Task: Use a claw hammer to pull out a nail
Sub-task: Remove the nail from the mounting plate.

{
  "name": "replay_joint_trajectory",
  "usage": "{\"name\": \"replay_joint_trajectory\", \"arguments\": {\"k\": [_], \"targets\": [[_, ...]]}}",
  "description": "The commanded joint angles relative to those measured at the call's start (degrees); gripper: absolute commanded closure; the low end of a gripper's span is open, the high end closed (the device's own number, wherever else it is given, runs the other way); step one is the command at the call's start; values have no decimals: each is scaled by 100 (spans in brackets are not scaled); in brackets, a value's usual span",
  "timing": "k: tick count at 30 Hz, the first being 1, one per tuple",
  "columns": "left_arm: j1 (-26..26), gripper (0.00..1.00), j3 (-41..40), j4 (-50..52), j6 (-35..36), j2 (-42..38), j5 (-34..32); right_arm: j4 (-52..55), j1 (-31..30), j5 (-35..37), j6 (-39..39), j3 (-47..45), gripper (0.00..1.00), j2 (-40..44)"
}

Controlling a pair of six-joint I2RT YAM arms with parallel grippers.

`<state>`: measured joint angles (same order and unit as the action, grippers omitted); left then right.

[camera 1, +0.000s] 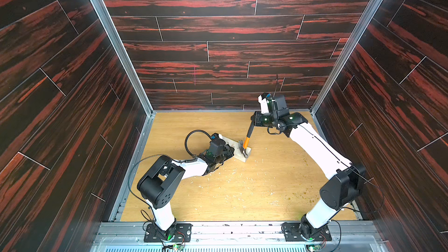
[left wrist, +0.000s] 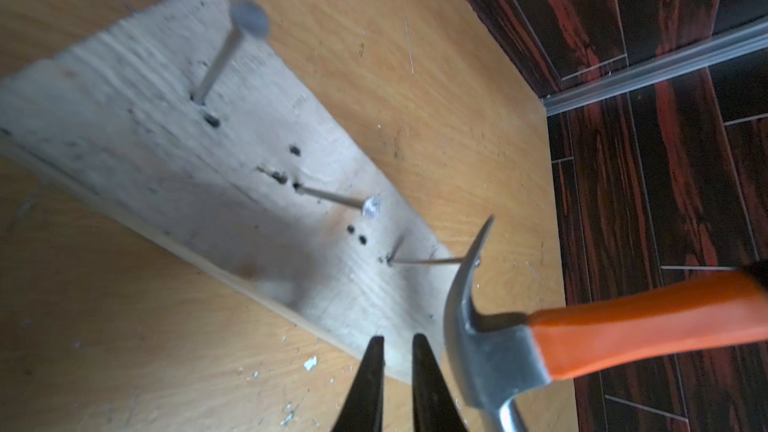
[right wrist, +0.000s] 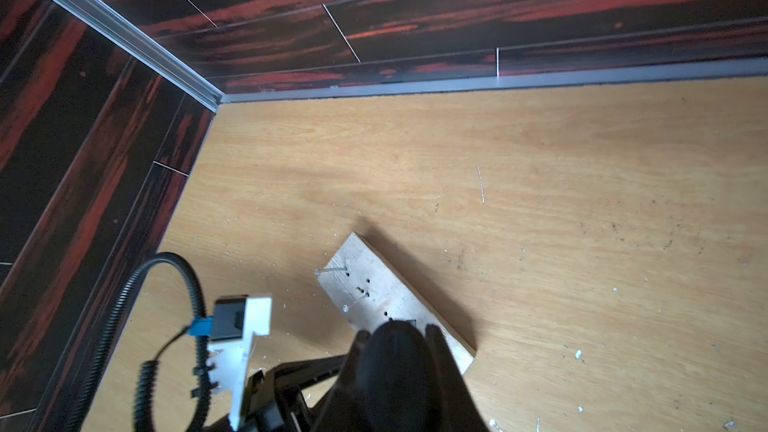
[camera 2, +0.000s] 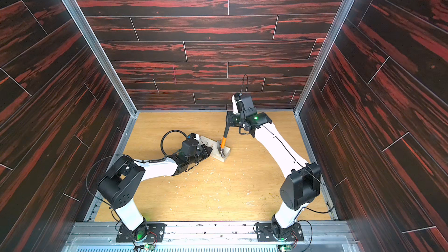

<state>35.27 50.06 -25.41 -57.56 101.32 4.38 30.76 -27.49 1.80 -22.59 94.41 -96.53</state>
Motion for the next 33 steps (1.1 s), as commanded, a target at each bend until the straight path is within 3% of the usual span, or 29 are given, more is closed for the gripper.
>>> {"name": "replay_joint_trajectory", "arguments": {"k": [1,14,27,33], "targets": [[-11,83,-57,-285,-275,155,-416,-742,5,-322,-243,-9,100,398],[-15,84,-166,-394,-341,476,-883,-1102,-3,-809,-411,-300,100,493],[-20,90,677,1632,-568,1170,-890,-1012,-3,-847,-470,116,100,516],[-20,92,609,1738,-755,1381,-800,-726,-2,-465,-542,500,100,462]]}}
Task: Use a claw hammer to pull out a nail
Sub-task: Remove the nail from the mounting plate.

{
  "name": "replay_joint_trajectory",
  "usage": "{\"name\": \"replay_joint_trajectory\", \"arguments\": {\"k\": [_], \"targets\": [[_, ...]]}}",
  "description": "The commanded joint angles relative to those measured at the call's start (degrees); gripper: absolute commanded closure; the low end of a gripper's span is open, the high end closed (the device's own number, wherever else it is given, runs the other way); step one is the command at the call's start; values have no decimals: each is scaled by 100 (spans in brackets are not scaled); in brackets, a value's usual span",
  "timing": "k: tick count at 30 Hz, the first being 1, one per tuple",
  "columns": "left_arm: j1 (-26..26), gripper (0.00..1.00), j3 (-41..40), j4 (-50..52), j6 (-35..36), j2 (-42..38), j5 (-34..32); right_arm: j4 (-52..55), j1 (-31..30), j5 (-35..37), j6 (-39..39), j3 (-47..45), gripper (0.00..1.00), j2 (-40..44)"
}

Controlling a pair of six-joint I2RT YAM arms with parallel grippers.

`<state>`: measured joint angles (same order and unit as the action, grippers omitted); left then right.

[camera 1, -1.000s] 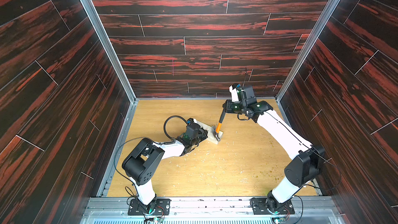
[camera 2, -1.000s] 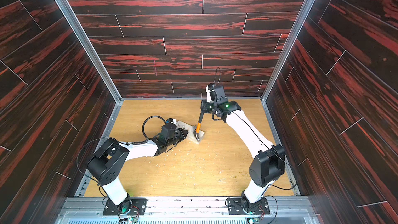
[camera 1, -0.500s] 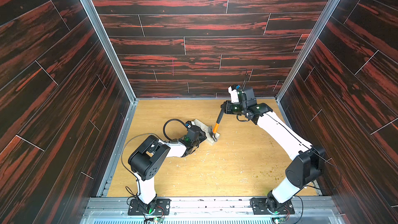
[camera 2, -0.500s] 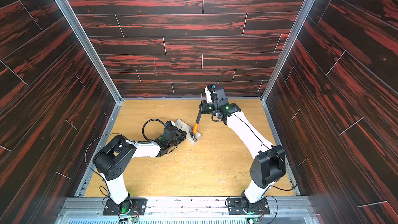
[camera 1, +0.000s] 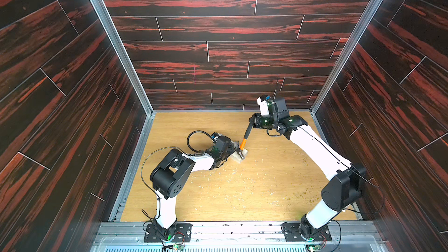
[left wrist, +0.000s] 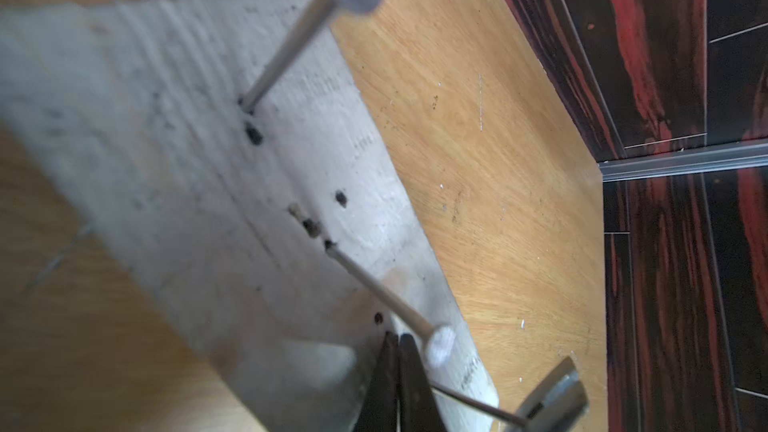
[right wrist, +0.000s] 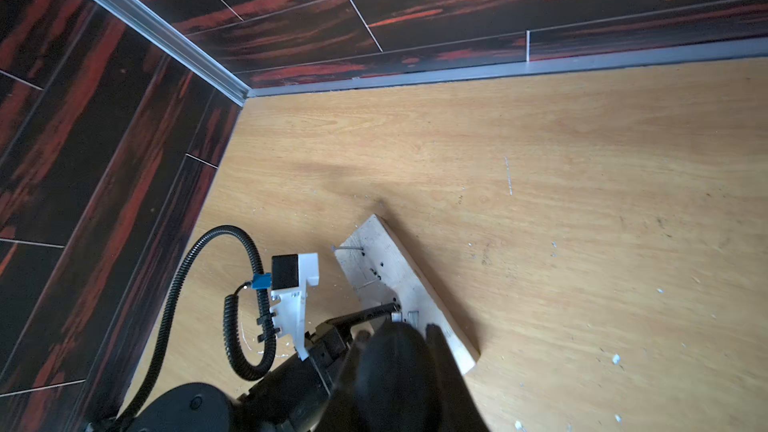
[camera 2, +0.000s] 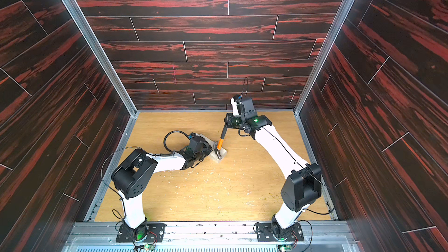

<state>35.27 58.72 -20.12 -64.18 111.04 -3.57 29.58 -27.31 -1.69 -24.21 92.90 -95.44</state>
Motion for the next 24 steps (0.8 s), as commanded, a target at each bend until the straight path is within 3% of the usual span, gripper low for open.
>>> {"name": "replay_joint_trajectory", "arguments": {"k": [1,14,20,24], "targets": [[-20,92,-288,1184,-119,402,-12,-542,-20,-40,-404,729,100,326],[-37,92,-546,1124,-296,338,-43,-39,-11,437,-490,1354,100,140],[-48,91,-824,869,-218,-135,-100,49,115,451,-470,1277,100,207],[-53,85,-888,836,225,-688,-125,173,179,484,-398,1100,100,404]]}}
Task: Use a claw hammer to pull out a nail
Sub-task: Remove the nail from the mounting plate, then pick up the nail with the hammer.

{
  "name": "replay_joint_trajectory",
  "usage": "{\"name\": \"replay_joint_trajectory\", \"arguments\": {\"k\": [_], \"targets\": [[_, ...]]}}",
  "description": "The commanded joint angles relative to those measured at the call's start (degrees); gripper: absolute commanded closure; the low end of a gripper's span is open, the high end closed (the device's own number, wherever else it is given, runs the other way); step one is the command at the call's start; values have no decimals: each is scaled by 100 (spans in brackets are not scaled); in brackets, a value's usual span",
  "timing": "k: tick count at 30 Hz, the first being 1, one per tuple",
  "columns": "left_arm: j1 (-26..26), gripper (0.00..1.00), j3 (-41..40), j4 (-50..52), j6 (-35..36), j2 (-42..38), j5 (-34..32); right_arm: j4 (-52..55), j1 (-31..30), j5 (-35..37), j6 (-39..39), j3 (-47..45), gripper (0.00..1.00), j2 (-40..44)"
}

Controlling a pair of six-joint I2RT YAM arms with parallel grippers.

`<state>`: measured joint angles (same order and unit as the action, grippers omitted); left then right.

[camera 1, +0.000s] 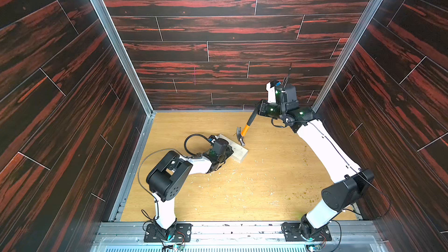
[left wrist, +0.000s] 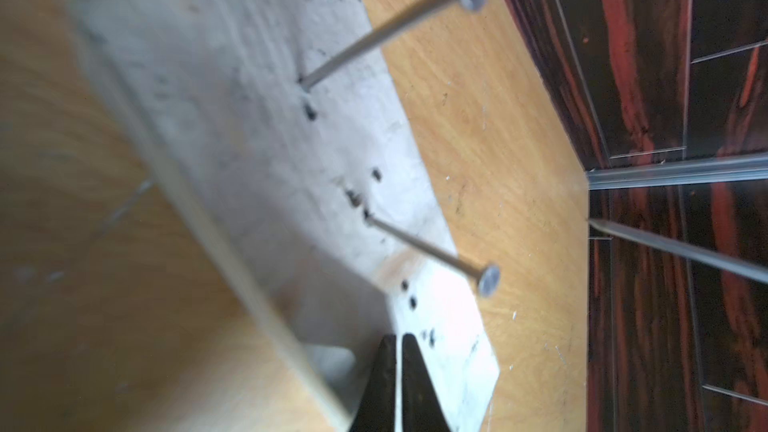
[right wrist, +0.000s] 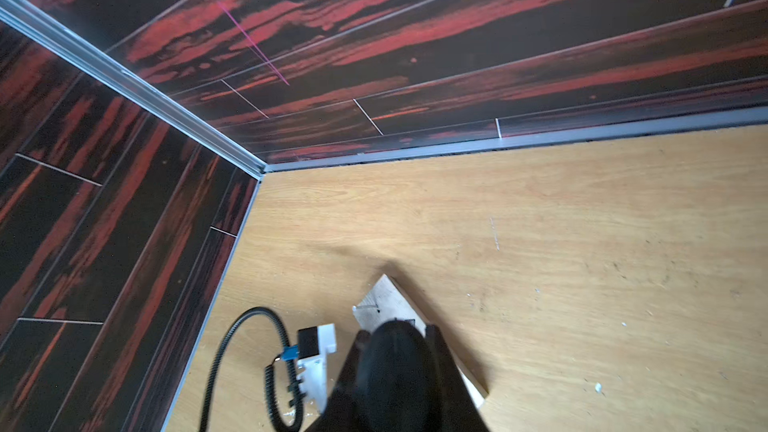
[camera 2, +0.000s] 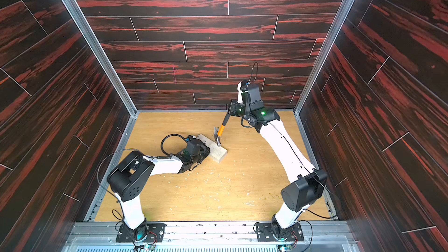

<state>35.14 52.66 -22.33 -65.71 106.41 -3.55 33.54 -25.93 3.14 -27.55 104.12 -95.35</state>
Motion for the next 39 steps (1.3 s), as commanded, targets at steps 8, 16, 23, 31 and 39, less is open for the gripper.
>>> {"name": "replay_joint_trajectory", "arguments": {"k": [8,16,23,31,39], "targets": [[-103,53,-504,770,2197,-2085,432,156,224,-443,149,-643,100,1207],[-138,34,-1103,458,4634,-3328,1599,903,715,-2505,355,-813,100,1904],[-130,8,-1382,-45,6064,-3088,3562,715,868,-3400,139,-1071,100,2134],[-130,9,-1166,519,6828,-2977,3498,838,859,-3704,136,-1396,100,2187],[-105,29,-942,881,7086,-2781,3770,742,866,-3873,40,-1425,100,2128]]}}
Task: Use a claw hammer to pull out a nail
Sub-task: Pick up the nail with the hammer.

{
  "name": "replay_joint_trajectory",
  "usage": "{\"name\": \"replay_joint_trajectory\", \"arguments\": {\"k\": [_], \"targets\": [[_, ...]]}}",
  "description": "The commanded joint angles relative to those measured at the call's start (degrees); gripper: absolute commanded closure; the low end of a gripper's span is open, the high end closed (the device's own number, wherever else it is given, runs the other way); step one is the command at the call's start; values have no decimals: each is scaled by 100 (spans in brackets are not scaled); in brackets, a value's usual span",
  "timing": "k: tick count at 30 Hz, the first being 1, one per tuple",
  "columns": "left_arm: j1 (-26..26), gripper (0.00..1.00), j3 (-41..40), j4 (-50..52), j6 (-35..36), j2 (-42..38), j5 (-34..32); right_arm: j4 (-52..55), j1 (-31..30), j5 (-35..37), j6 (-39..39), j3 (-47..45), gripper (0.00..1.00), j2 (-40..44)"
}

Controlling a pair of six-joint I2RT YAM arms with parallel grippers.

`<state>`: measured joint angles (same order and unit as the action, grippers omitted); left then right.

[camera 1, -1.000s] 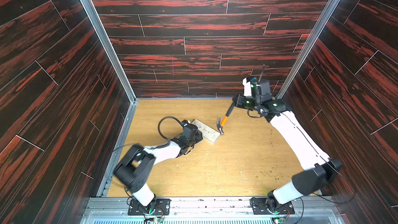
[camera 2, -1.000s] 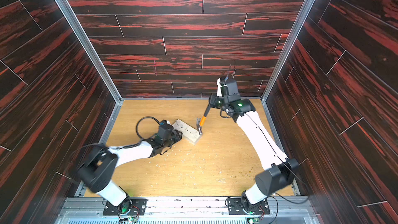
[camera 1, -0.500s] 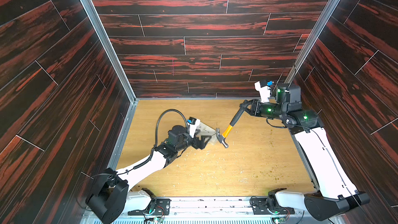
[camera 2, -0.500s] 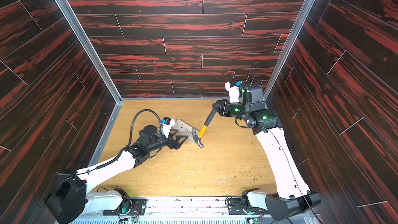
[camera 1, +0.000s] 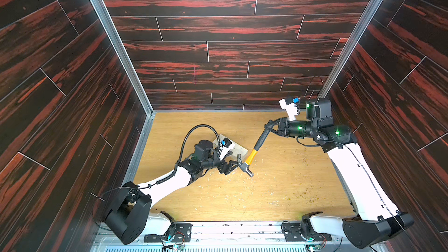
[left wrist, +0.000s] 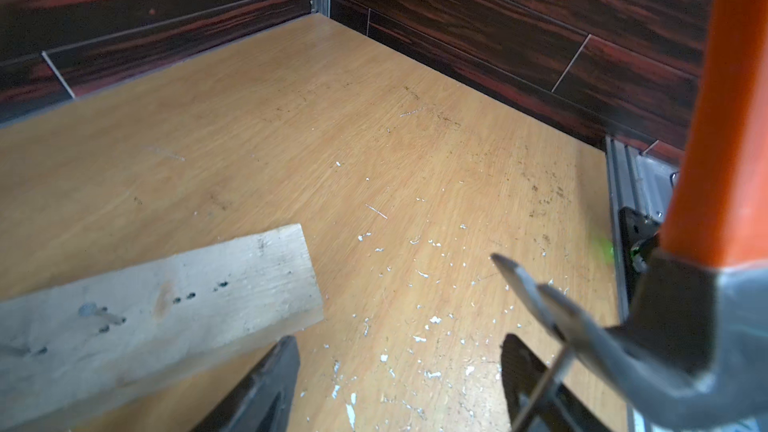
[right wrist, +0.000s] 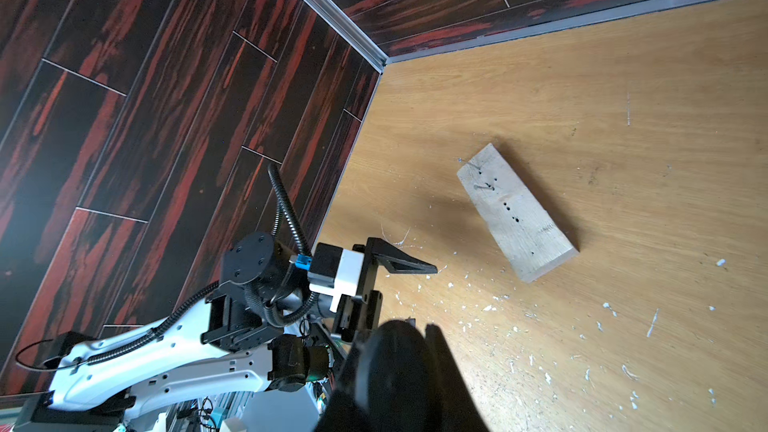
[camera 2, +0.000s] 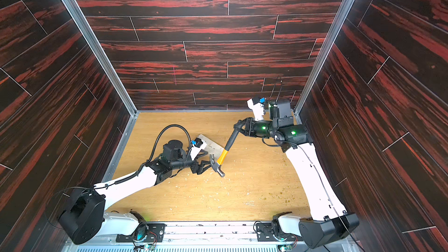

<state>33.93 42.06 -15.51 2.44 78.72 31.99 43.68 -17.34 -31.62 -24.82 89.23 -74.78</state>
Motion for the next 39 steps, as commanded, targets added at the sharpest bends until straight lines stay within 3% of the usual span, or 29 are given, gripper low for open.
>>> {"name": "replay_joint_trajectory", "arguments": {"k": [1,7,11,16,21,26,29,36,39], "targets": [[17,33,114,238,304,-41,210,-271,7,-415,-242,75,100,46],[17,62,63,178,251,-141,226,-215,12,-303,-209,94,100,-65],[17,75,54,114,200,-154,261,-194,6,-257,-197,85,100,-115],[17,84,41,20,98,-185,238,-208,11,-107,-216,75,100,-169],[-52,100,-100,-493,-436,-217,-144,-188,9,68,-191,12,100,-188],[-213,100,-152,-898,-1120,-177,-571,-294,7,138,-189,-170,100,-171],[-328,100,-245,-893,-1429,-240,-1326,-345,12,157,-205,-249,100,-138],[-820,100,52,635,-2186,-80,-4454,-641,-56,558,-345,-703,100,15],[-1104,100,571,1530,-2415,578,-4757,-685,-265,956,-370,-795,100,16]]}}
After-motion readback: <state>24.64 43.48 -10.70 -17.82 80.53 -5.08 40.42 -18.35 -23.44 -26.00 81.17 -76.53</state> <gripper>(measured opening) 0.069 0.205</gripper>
